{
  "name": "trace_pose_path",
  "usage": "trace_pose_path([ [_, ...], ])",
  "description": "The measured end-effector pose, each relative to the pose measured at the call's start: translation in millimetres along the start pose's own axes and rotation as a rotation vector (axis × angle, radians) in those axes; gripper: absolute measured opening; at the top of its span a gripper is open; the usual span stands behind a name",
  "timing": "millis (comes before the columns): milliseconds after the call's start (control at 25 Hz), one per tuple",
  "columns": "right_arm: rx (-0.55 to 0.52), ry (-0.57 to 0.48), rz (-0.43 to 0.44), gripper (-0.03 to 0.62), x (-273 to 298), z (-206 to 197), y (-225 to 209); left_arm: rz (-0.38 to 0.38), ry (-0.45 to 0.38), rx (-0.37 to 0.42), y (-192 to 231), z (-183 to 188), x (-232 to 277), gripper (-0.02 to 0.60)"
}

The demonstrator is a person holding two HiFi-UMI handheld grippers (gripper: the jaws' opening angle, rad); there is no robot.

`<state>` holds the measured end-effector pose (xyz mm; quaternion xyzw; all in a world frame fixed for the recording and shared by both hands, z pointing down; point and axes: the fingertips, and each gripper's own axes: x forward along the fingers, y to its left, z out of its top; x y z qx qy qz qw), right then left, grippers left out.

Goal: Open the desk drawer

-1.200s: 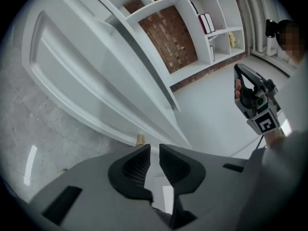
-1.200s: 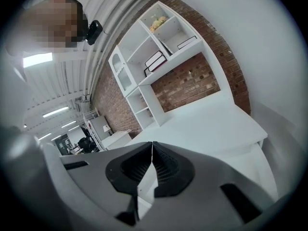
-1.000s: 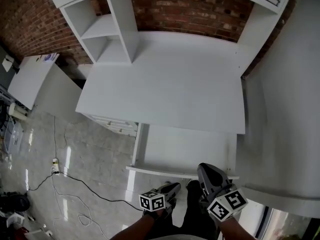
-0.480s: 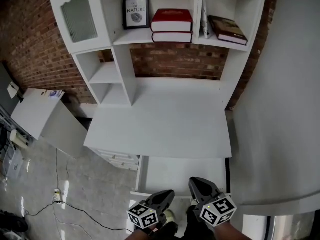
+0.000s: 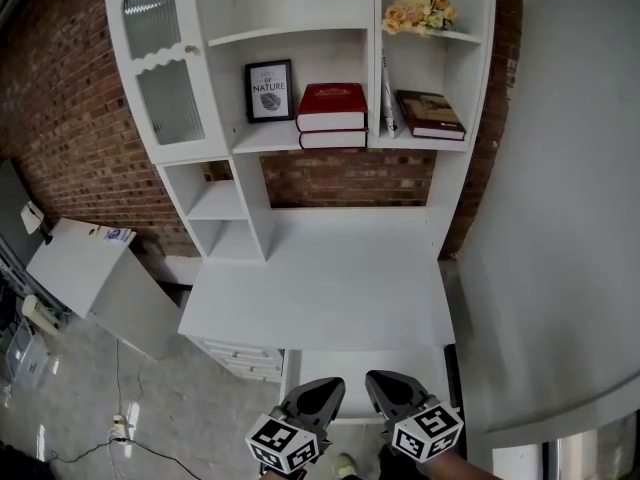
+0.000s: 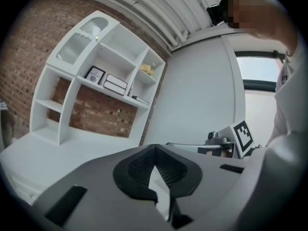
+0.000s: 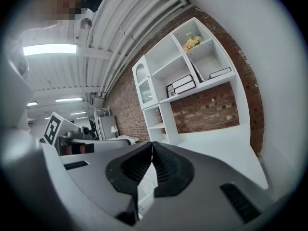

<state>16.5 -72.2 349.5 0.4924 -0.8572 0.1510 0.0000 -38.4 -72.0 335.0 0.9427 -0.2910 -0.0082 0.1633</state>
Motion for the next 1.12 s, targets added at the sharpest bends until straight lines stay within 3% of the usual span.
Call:
trace_pose_path([
  [280, -0.049, -0.016, -0.01, 0.015, 1, 19, 7, -0.022, -0.071, 0.012, -13, 37, 1, 0.012],
  [1120, -0.045, -0.01, -0.031, 0.015, 2, 20, 5, -0.037, -0.064, 0.026, -13, 39, 13, 0.012],
])
